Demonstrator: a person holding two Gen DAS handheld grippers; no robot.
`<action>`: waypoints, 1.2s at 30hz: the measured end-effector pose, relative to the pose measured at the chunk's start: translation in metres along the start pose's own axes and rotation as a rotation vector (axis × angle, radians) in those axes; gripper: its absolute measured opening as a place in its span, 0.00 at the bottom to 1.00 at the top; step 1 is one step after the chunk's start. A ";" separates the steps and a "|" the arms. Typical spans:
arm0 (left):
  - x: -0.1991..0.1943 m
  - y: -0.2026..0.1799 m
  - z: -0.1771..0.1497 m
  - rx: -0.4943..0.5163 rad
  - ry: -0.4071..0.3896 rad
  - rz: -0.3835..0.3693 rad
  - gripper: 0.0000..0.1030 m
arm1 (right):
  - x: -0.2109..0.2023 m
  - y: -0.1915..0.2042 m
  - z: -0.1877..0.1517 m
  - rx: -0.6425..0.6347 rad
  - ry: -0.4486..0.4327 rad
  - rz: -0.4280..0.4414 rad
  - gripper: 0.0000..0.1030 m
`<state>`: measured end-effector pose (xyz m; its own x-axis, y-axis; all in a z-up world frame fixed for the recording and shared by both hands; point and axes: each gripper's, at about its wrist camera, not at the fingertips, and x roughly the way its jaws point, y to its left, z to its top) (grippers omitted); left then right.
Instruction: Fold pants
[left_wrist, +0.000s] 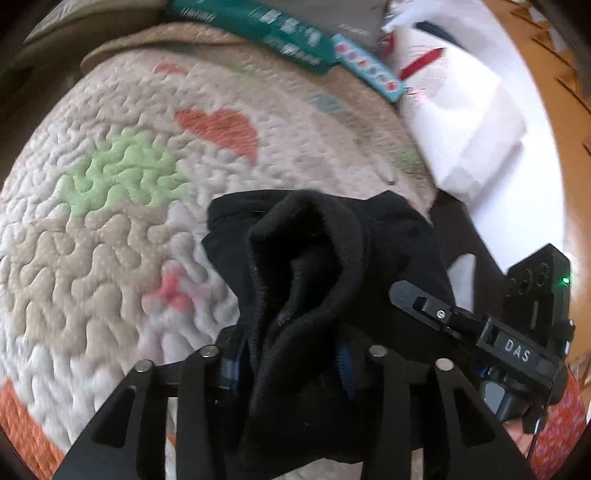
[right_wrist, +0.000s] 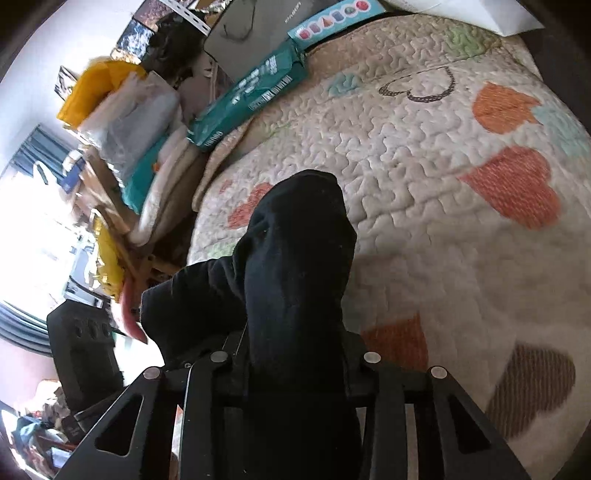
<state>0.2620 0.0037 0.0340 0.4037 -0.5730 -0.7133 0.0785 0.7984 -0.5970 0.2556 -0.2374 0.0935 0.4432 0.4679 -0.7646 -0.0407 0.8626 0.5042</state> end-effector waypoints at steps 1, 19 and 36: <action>0.008 0.008 0.003 -0.023 0.016 0.004 0.45 | 0.009 -0.001 0.003 -0.010 0.009 -0.024 0.36; -0.017 0.018 0.027 -0.092 -0.025 0.090 0.55 | -0.028 -0.036 -0.002 0.071 -0.051 -0.054 0.69; -0.033 0.056 0.020 -0.303 0.029 0.078 0.68 | -0.136 -0.003 -0.065 -0.034 -0.103 -0.042 0.76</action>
<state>0.2707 0.0712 0.0314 0.3712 -0.5211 -0.7686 -0.2288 0.7508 -0.6196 0.1378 -0.2914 0.1697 0.5344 0.4106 -0.7388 -0.0501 0.8879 0.4573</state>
